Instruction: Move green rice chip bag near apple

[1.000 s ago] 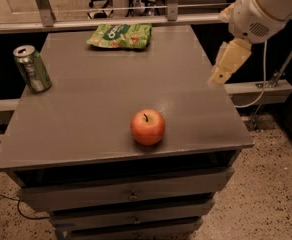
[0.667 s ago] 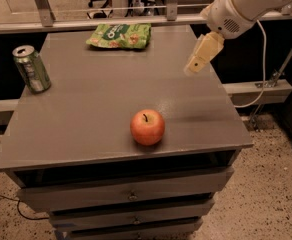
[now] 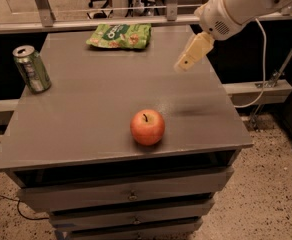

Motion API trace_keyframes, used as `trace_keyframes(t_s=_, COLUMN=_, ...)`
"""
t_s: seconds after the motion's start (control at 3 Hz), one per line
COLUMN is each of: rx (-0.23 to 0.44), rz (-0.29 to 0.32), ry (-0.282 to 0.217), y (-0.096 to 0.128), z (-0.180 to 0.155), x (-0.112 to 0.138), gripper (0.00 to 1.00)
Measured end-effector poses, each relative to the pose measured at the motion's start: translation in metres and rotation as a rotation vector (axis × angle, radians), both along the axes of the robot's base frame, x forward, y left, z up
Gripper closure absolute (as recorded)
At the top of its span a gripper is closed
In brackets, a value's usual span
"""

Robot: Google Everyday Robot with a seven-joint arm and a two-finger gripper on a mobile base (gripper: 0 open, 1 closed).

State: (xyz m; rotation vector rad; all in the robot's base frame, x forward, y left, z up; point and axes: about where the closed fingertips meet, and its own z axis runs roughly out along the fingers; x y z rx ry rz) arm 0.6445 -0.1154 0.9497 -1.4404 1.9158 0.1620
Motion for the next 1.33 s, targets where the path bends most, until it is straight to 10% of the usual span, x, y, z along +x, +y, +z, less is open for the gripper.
trace_keyframes(t_s=0.67, rx=0.199, rz=-0.093, ry=-0.122, y=0.063, z=-0.007, x=0.104, gripper=0.0)
trace_keyframes(t_s=1.33, rx=0.352, rz=-0.197, ry=-0.078, y=0.101, z=-0.043, x=0.177, gripper=0.0)
